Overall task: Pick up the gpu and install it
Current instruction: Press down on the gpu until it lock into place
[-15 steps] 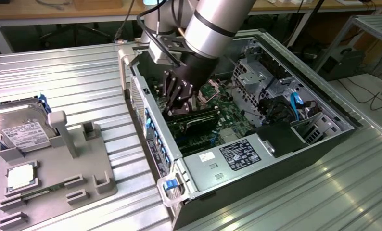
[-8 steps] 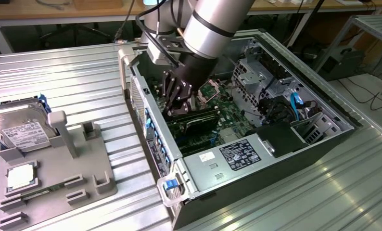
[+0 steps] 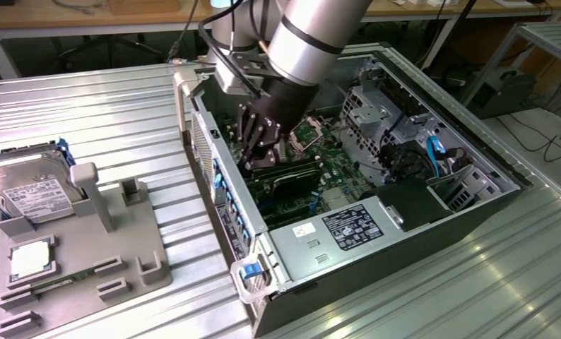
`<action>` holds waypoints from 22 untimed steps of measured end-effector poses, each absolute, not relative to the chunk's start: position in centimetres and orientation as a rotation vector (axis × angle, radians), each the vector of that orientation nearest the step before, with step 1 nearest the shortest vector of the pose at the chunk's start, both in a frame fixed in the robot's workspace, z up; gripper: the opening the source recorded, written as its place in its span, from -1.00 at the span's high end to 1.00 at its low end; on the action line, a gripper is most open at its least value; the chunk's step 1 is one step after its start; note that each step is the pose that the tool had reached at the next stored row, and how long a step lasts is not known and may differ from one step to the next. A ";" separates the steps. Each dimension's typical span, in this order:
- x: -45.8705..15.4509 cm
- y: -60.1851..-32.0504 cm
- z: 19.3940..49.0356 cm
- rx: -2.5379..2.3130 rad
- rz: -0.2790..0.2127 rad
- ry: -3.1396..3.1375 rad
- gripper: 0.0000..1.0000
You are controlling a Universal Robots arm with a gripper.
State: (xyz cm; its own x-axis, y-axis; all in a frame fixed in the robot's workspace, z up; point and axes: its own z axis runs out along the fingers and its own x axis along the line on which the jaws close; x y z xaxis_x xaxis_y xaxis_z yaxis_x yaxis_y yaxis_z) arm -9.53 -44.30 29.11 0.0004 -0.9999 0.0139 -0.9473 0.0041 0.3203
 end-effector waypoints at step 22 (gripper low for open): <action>-9.5 -43.4 29.3 2.027 -0.303 -2.036 0.79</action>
State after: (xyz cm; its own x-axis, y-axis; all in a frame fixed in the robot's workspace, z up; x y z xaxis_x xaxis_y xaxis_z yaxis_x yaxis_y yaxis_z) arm -9.49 -43.44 29.30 0.0004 -0.9995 0.0313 -0.9471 0.0097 0.3209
